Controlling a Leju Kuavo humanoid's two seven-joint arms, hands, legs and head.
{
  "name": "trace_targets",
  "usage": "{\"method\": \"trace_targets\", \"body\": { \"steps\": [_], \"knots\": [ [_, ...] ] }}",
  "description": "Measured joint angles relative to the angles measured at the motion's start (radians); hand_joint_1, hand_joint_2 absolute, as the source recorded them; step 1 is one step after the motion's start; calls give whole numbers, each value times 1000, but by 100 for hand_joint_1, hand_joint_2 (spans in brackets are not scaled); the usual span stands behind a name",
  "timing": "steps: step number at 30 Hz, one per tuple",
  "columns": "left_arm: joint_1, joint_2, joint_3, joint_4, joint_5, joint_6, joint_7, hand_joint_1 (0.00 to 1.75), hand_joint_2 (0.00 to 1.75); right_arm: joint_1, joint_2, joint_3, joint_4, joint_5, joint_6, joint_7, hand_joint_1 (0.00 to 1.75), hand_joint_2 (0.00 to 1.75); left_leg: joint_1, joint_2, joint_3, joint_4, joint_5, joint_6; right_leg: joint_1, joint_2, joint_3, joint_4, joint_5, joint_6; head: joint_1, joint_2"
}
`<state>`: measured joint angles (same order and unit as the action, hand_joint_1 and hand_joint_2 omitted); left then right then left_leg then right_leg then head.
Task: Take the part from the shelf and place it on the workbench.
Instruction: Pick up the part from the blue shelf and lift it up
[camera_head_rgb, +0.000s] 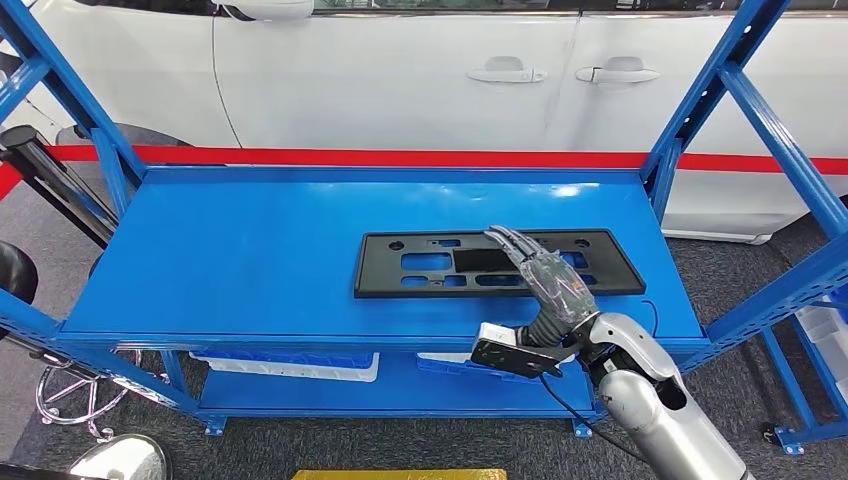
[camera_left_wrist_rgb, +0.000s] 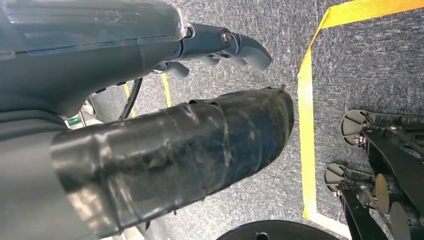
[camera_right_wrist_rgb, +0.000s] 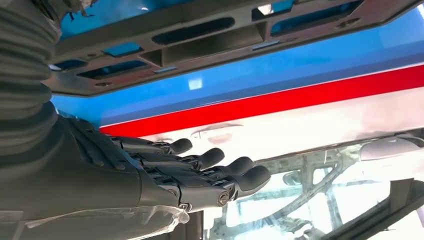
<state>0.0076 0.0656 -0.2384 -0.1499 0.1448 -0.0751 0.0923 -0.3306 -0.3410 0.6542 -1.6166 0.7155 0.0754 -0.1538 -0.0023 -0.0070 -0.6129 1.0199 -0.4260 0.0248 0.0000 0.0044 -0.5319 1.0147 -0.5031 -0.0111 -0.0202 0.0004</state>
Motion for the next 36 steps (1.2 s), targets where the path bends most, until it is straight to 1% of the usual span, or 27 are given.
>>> {"method": "trace_targets", "body": {
  "steps": [2,7,12,15,23,36],
  "knots": [
    [0,0,0,0,-1,0,0,0,0,0,0,0,2,33,-15,9,0,175,0,0,0,0,0,0,0,0,0,0,0,0,0,0],
    [-1,0,-1,0,-5,0,0,0,0,-1,7,2,30,165,-74,54,0,175,0,0,0,0,0,0,0,0,1,0,0,0,0,0],
    [-1,0,-1,0,-8,0,0,0,0,-3,20,2,62,198,-88,69,0,175,0,0,0,0,0,0,0,0,1,0,0,0,0,0],
    [-2,0,-4,0,-17,-3,0,0,0,-12,42,2,102,231,-97,88,0,175,0,0,0,0,0,0,1,0,1,0,0,0,0,0],
    [-7,0,-11,0,-26,-10,-15,0,0,-53,120,3,249,248,-112,102,0,175,0,0,0,0,0,0,1,0,1,1,0,0,0,0],
    [-10,0,-12,0,-15,-10,9,0,0,-99,187,20,346,248,-110,102,0,175,0,0,0,0,0,0,1,0,1,1,0,0,0,0]
  ]
}}
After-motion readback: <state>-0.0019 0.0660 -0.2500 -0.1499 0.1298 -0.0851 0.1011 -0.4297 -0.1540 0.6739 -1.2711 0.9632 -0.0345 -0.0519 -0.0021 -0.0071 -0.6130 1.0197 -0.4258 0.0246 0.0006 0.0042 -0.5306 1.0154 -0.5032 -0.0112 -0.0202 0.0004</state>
